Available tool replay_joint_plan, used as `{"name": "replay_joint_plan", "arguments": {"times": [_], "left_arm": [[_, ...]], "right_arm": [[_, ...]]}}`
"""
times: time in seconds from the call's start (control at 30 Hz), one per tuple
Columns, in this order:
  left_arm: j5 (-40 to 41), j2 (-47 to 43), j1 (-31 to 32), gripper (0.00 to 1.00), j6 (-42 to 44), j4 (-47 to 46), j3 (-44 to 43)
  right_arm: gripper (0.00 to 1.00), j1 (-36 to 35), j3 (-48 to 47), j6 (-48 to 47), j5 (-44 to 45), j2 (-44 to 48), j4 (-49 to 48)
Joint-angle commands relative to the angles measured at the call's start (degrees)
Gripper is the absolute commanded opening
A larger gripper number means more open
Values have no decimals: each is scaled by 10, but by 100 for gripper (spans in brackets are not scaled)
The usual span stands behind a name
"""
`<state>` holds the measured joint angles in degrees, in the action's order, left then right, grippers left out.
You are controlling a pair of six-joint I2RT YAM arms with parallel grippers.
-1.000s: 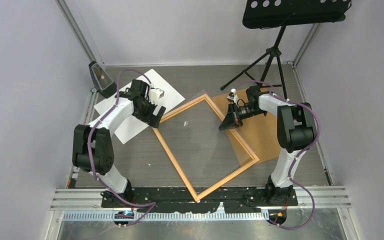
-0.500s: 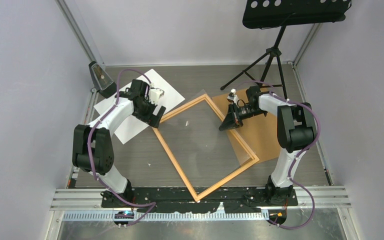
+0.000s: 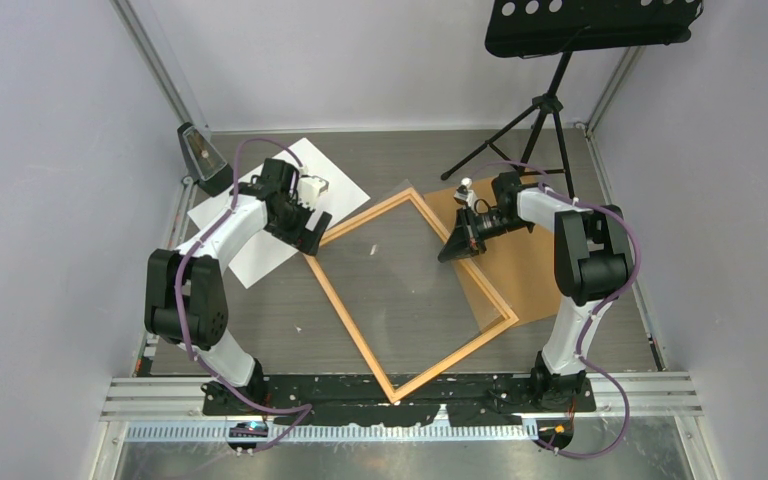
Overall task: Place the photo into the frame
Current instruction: Adjust the photo frame item on the photo frame.
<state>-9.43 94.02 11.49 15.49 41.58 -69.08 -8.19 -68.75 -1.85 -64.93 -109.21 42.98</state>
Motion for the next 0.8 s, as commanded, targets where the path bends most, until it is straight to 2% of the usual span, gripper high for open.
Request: {"name": "replay_joint_plan", "arguments": {"times": [0.0, 0.47, 0.77], "left_arm": [[-3, -5, -4, 99, 4, -5, -17], [-6, -12, -4, 99, 6, -7, -11], [-31, -22, 1, 99, -9, -9, -15]], "right_arm": [[6, -8, 5, -8, 9, 20, -12], [6, -16, 5, -37, 54, 14, -43], [11, -19, 15, -44, 94, 12, -62]]}}
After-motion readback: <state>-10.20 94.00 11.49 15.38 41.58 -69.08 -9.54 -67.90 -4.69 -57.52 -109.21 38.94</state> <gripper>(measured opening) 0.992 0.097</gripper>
